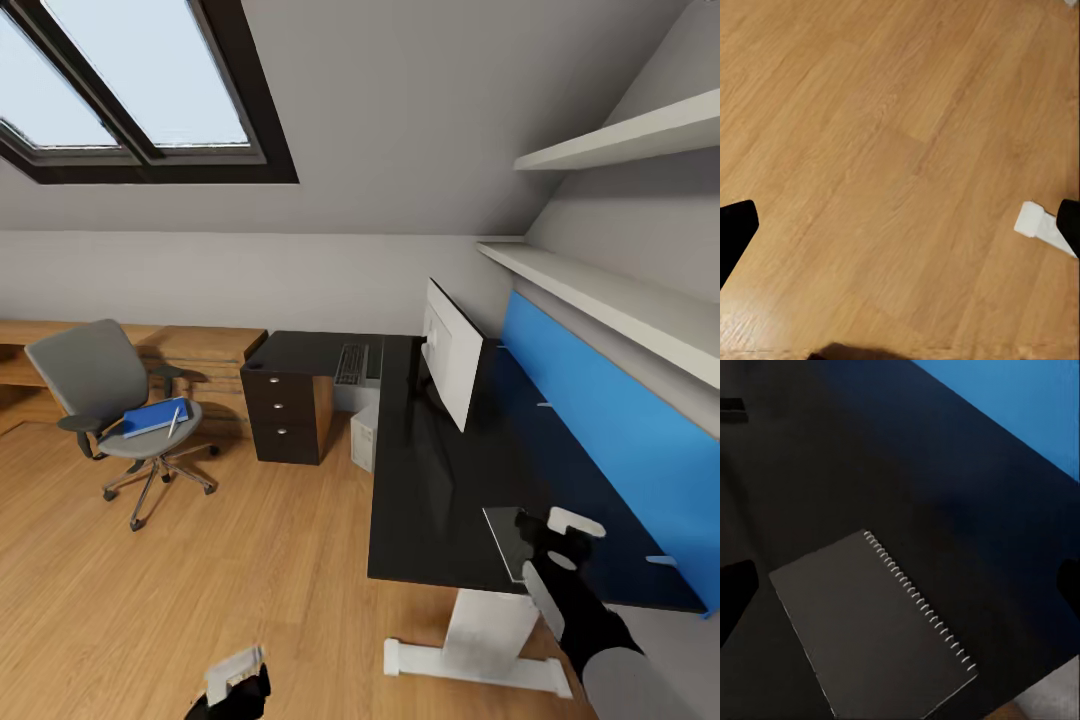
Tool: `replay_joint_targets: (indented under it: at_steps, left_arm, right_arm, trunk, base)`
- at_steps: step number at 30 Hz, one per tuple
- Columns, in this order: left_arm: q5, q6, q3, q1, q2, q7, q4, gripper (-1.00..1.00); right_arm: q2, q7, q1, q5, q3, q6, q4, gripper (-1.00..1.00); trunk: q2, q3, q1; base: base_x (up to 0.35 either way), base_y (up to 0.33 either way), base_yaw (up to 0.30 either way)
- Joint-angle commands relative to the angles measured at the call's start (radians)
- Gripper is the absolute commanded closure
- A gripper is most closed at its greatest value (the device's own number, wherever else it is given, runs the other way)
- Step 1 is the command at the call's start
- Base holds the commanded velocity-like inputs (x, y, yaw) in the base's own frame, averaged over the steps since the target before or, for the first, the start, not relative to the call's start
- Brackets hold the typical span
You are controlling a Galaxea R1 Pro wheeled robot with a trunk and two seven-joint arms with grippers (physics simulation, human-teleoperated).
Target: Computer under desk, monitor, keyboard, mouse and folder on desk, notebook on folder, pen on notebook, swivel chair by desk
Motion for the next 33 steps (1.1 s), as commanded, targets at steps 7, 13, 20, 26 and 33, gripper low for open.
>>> replay_joint_targets:
  at_steps: [7,13,20,26,33]
  left_arm:
    - [0.010,0.395,0.036,-0.078,-0.042,0.201,-0.359,-1.00]
    - [0.017,0.510,0.066,-0.214,-0.084,0.220,-0.276,-1.00]
    - [0.034,0.558,0.087,-0.273,-0.093,0.217,-0.144,-1.00]
    - [0.036,0.491,0.088,-0.279,-0.095,0.208,0.030,-1.00]
    - [0.030,0.372,0.061,-0.280,-0.098,0.200,0.077,-1.00]
  right_arm:
    - [-0.001,0.032,-0.218,-0.009,-0.035,0.028,0.239,-1.00]
    - [-0.001,0.033,-0.251,-0.011,-0.039,0.036,0.271,-1.00]
    - [0.000,0.036,-0.257,-0.047,-0.042,0.076,0.279,-1.00]
    - [-0.002,0.035,-0.258,-0.052,-0.040,0.125,0.279,-1.00]
    - [-0.007,0.037,-0.258,-0.052,-0.039,0.160,0.287,-1.00]
  trunk:
    - [-0.003,-0.003,0.000]
    - [-0.003,-0.003,0.000]
    - [-0.003,-0.003,0.000]
    - [-0.003,-0.003,0.000]
    - [-0.003,-0.003,0.000]
  base:
    - [0.000,0.000,0.000]
    - [0.000,0.000,0.000]
    - [0.000,0.000,0.000]
    - [0.000,0.000,0.000]
    - [0.041,-0.021,0.000]
